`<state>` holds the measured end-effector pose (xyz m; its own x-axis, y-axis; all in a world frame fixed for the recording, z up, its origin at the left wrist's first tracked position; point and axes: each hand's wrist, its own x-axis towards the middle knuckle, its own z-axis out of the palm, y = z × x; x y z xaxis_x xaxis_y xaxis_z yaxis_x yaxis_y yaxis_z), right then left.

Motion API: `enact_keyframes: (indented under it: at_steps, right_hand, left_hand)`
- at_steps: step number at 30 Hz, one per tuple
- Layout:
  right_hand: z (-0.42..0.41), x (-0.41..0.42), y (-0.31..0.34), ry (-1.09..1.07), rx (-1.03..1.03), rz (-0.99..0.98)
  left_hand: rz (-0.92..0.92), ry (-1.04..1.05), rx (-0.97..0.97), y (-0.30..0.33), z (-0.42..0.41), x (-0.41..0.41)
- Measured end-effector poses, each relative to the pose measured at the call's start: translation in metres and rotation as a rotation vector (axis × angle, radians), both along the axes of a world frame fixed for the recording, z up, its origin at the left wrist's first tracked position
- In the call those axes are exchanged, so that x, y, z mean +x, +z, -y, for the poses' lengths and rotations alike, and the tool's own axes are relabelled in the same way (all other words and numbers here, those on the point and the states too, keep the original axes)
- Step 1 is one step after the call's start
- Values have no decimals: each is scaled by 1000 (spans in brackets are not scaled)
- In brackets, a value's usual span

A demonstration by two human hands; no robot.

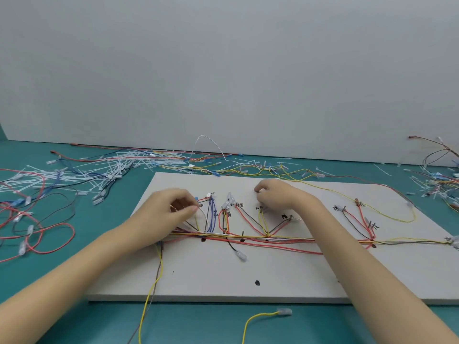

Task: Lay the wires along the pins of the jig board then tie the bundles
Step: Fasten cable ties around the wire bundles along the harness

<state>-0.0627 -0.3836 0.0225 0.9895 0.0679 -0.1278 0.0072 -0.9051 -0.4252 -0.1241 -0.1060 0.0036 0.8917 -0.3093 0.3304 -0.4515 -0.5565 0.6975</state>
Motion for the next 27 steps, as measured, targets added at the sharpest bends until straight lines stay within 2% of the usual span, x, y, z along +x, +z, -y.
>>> enact_keyframes:
  at_steps: [4, 7, 8, 10, 12, 14, 17, 19, 23, 25, 27]
  right_hand:
    - [3, -12, -15, -6, 83, 109]
    - [4, -20, -23, -31, 194, 167]
    - [4, -21, -24, -37, 210, 165]
    - [5, -23, -25, -43, 228, 159]
    - [4, -23, -25, -47, 232, 172]
    - [4, -24, -27, -52, 230, 186]
    - [3, -24, -28, -61, 232, 196]
    - [3, -25, -28, -62, 232, 197]
    - [4, -26, -29, -65, 244, 204]
    - [4, -27, -29, -66, 242, 206]
    - [3, -27, -29, -68, 243, 210]
  left_hand:
    - [170, 194, 47, 9, -33, 37]
    - [217, 493, 157, 5, -66, 72]
    - [167, 627, 269, 1, -77, 84]
    - [-111, 897, 502, -10, -94, 98]
    - [-416, 992, 528, -19, -98, 100]
    - [-467, 1002, 535, -29, -97, 102]
    - [-250, 887, 521, -36, -97, 108]
    - [-136, 746, 398, -36, -91, 109]
    - [-50, 564, 166, -34, -76, 102]
    - [-75, 551, 41, -33, -80, 102]
    - [-164, 511, -211, -27, -88, 102]
